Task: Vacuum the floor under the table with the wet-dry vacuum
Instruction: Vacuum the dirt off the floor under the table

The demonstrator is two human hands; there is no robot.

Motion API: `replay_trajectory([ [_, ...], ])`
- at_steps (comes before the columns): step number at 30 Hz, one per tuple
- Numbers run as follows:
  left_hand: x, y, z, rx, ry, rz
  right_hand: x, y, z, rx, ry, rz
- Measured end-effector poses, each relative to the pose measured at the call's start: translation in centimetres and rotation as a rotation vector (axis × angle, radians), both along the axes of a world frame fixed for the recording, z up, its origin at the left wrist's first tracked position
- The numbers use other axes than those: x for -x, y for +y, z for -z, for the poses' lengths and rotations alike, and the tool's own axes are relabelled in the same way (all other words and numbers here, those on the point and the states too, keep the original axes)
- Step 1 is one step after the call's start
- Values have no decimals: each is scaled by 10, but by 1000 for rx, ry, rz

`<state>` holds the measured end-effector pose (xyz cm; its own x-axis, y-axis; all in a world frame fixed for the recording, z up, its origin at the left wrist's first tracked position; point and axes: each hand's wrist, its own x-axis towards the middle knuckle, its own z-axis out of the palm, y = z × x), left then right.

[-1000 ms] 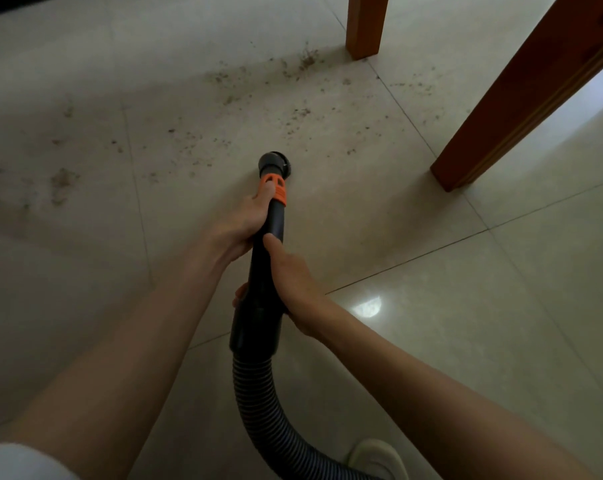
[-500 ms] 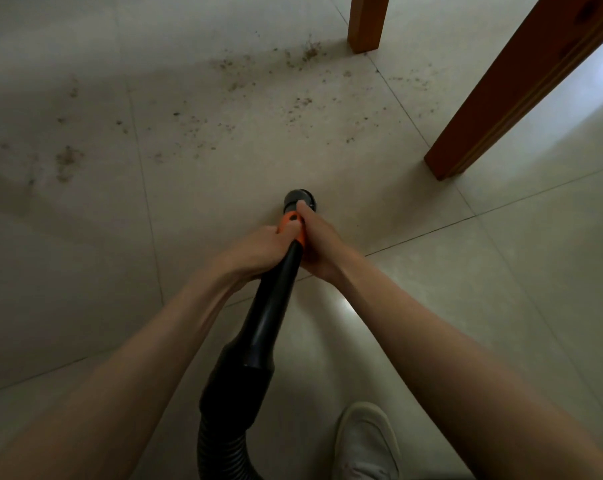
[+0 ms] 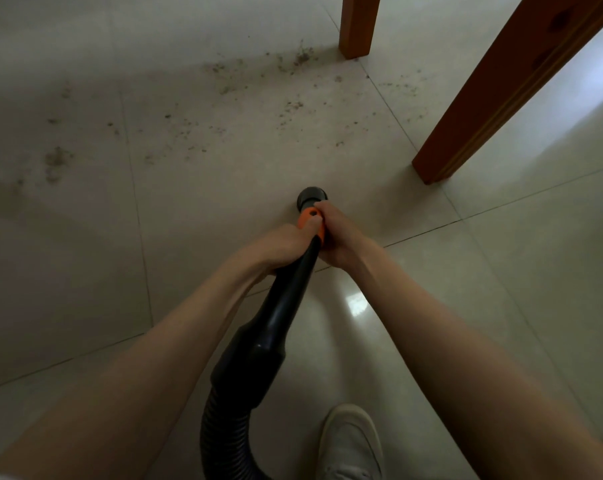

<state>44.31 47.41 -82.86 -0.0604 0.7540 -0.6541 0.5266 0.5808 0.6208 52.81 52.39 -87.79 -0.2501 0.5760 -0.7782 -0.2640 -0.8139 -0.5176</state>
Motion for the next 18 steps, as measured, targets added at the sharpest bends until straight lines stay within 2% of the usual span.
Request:
replay_trajectory([
  [7,18,-7,4,24,-83,-92,17,1,-7,-31,27,60],
  [14,-52,12,-4,3,29,114,-53,13,1,-26,-41,243],
  [18,-75,18,-3,23,-21,165,-82,22,2,9,-86,286],
])
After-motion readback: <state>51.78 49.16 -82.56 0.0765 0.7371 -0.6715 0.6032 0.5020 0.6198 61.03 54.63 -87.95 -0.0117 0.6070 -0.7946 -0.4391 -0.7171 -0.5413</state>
